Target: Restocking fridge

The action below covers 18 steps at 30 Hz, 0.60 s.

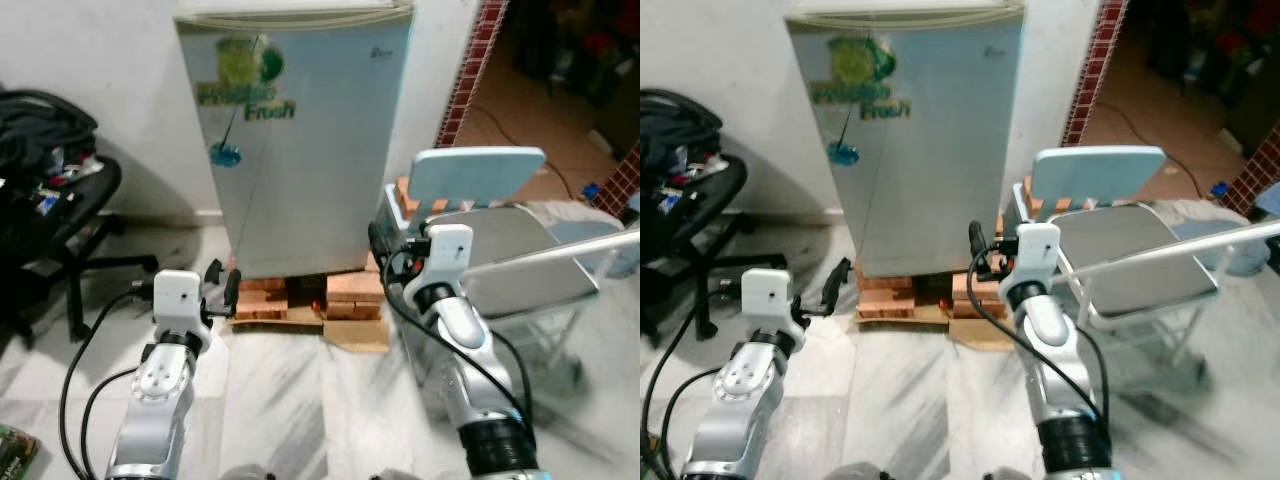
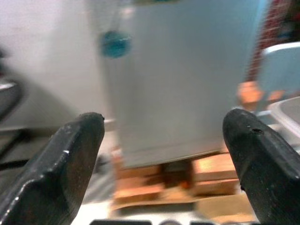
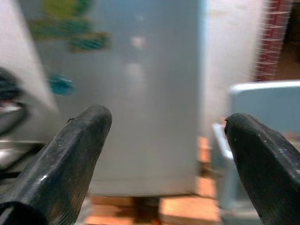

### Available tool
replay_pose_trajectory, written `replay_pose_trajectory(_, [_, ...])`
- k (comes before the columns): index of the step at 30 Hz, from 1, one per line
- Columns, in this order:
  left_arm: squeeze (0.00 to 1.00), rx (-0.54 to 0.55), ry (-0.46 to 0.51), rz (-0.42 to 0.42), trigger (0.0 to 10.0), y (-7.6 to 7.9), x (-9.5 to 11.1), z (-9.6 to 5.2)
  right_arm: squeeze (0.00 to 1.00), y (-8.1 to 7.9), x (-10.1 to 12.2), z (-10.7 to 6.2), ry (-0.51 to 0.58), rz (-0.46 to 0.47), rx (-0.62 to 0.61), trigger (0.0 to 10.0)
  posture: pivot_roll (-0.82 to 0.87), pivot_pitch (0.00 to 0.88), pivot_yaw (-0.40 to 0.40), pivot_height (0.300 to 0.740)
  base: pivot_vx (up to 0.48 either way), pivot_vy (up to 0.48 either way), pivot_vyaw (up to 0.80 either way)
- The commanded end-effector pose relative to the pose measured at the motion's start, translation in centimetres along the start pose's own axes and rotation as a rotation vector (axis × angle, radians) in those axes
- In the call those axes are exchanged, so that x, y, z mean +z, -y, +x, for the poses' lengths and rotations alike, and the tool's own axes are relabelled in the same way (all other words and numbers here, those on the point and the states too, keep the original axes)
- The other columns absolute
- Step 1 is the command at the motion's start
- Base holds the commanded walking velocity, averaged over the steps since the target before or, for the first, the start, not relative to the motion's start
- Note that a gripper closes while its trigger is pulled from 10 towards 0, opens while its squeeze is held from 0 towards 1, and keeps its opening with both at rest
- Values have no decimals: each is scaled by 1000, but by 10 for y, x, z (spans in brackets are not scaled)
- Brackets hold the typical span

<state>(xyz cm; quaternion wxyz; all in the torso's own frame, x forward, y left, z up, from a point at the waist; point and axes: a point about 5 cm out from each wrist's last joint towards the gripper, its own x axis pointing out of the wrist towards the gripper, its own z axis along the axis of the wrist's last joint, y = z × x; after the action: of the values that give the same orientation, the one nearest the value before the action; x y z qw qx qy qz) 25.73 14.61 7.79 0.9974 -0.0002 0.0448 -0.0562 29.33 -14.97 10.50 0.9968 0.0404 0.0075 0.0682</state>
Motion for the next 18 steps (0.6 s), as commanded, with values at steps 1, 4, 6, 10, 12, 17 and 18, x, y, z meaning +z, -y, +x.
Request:
replay_pose_trajectory(1, [0, -11, -9, 8, 10000, -2, -1, -2, 0, 0, 4, 2, 10, 9, -6, 10000, 60, 0, 12, 740, 0, 480, -800])
replay_pose_trajectory(4, [0, -25, -11, 1, 10000, 1, -2, -3, 0, 1, 4, 4, 11, 6, -7, 10000, 64, 0, 11, 740, 0, 480, -800])
replay_pose_trajectory(6, [0, -32, -17, -4, 10000, 1, -4, -4, 0, 1, 3, 4, 9, 5, -9, 10000, 64, 0, 11, 740, 0, 480, -800])
replay_pose_trajectory(10, [0, -36, -21, -6, 10000, 2, -5, -5, 0, -1, 2, 3, 6, 6, -9, 10000, 62, 0, 14, 740, 0, 480, -800])
replay_pose_trajectory(12, [0, -36, -20, -4, 10000, 3, -5, -5, 0, -1, 2, 2, 6, 6, -8, 10000, 61, 0, 14, 740, 0, 480, -800])
replay_pose_trajectory(17, [0, -34, -25, 2, 10000, 2, -6, -3, 0, 0, 1, 2, 10, 3, -12, 10000, 61, 0, 15, 740, 0, 480, -703])
replay_pose_trajectory(18, [0, -33, -25, 3, 10000, 1, -6, -3, 0, 0, 1, 2, 11, 2, -13, 10000, 61, 0, 15, 740, 0, 480, 0])
